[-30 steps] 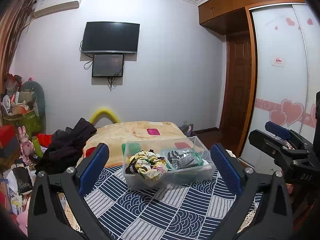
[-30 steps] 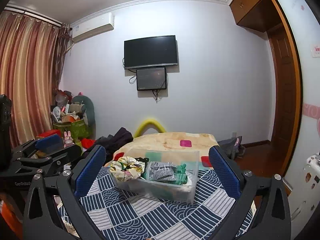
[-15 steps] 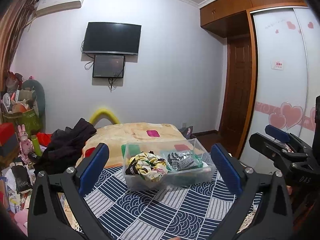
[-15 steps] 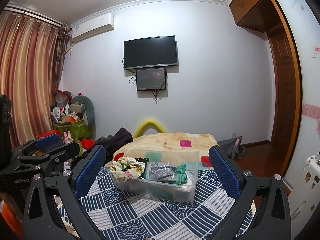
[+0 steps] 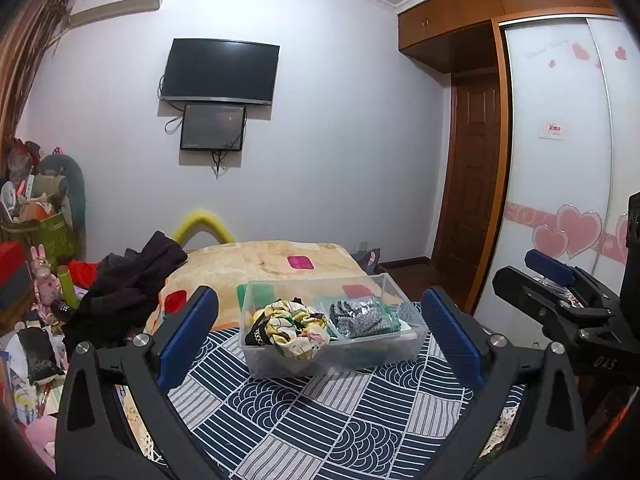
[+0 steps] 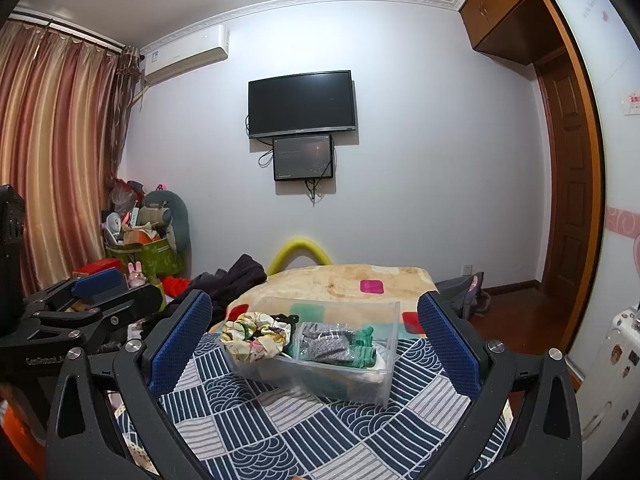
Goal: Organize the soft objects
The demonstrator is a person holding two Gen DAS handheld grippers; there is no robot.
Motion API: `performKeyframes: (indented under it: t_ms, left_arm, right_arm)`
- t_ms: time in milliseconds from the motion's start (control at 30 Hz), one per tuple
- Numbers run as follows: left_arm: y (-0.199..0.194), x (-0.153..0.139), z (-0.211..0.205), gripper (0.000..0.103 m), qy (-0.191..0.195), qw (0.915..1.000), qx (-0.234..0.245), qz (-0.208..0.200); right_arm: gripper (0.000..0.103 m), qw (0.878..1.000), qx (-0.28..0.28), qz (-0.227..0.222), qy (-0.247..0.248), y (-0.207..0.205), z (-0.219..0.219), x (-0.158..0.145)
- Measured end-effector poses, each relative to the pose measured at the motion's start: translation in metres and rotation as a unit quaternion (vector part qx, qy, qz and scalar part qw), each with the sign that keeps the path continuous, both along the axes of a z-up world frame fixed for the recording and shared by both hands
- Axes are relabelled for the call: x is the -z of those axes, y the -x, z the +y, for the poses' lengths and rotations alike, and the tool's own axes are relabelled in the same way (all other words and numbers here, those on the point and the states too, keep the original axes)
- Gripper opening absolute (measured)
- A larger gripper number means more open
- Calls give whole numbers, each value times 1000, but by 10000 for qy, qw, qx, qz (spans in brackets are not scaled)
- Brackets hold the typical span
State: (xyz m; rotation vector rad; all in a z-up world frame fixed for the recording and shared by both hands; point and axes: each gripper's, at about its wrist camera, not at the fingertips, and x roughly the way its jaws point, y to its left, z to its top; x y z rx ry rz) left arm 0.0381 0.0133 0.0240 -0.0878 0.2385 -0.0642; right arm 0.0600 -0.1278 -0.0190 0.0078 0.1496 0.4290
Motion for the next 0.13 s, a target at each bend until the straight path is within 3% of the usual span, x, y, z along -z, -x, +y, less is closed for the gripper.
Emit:
performKeyframes:
  t_ms: [133]
  left_arm:
    - [-2,1,1,103,51,9999,70,55]
  right_arm:
    - [103,10000,12,10,26,-2,1,3]
